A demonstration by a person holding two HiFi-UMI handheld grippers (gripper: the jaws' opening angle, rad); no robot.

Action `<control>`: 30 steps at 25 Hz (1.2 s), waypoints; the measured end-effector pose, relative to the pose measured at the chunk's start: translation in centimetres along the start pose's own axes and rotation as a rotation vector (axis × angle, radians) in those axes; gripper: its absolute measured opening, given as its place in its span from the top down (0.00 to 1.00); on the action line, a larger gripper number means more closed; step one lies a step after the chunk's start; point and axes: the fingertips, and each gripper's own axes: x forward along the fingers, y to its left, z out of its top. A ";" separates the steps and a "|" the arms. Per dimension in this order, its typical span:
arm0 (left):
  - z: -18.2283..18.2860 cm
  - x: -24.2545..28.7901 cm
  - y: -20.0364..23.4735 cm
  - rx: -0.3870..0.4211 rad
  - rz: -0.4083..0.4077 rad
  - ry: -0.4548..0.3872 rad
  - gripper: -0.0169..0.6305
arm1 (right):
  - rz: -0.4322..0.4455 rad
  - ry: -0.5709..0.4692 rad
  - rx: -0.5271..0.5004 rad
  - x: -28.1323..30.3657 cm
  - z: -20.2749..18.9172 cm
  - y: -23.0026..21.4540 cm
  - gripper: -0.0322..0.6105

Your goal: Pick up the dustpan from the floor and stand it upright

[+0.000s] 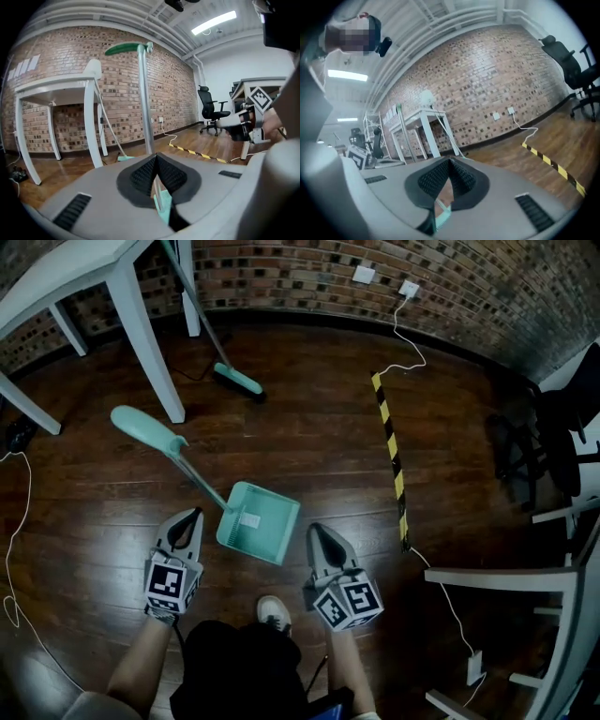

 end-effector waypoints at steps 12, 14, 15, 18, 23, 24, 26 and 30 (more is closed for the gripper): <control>38.8 -15.3 1.4 0.001 -0.073 -0.224 0.98 | 0.155 -0.217 -0.261 -6.1 39.5 20.3 0.97; 44.5 -18.5 2.3 -0.017 -0.068 -0.253 0.98 | 0.157 -0.259 -0.280 -7.9 45.8 23.9 0.97; 47.0 -20.4 2.8 -0.019 -0.060 -0.274 0.98 | 0.162 -0.267 -0.288 -9.0 48.1 25.8 0.97; 52.1 -26.9 4.0 0.015 -0.035 -0.314 0.99 | 0.176 -0.247 -0.313 -12.9 52.2 30.8 0.97; 56.2 -35.2 3.8 0.025 -0.042 -0.330 0.99 | 0.142 -0.247 -0.330 -19.3 56.1 34.4 0.97; 56.4 -36.4 3.9 0.042 -0.032 -0.333 0.99 | 0.140 -0.262 -0.309 -20.1 56.5 34.8 0.97; 56.6 -38.0 3.9 0.045 -0.001 -0.343 0.99 | 0.138 -0.278 -0.305 -21.3 57.0 35.2 0.97; 56.5 -39.1 3.0 0.048 0.007 -0.327 0.99 | 0.106 -0.294 -0.307 -23.1 57.3 35.0 0.97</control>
